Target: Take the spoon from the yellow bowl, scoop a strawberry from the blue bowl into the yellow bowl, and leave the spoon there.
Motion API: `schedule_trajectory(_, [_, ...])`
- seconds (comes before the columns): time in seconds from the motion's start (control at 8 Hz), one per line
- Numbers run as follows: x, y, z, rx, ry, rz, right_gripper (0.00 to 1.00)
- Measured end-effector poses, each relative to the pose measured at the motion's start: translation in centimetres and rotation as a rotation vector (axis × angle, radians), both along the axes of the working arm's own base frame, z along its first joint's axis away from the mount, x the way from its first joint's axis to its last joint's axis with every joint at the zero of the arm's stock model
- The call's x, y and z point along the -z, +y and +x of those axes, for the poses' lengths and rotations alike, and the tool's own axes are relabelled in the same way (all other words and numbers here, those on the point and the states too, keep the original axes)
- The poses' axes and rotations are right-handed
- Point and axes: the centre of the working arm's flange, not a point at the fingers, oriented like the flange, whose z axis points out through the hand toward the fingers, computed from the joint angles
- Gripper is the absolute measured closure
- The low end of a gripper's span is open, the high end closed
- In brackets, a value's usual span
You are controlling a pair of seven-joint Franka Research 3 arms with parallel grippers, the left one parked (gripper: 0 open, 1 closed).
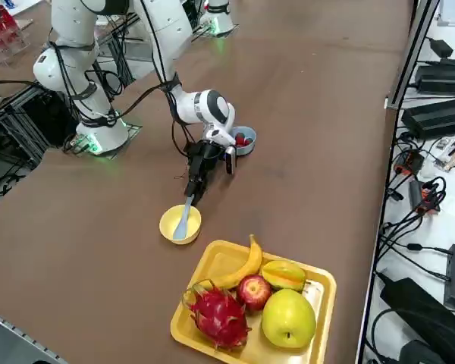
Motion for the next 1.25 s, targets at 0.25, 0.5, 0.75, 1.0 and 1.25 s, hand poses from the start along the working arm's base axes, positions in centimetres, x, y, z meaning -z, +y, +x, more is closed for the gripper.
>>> schedule_trajectory(0.25, [0.00, 0.03, 0.01, -0.001, 0.000, 0.000, 0.37])
schedule_trajectory(0.5, [0.10, 0.06, 0.04, -0.001, 0.000, -0.001, 0.39])
schedule_trajectory(0.75, [0.34, 0.10, 0.22, -0.001, 0.000, -0.007, 0.42])
schedule_trajectory(1.0, [0.48, 0.14, 0.42, -0.001, -0.001, -0.011, 0.46])
schedule_trajectory(1.25, [0.51, 0.18, 0.45, -0.001, -0.002, -0.012, 0.50])
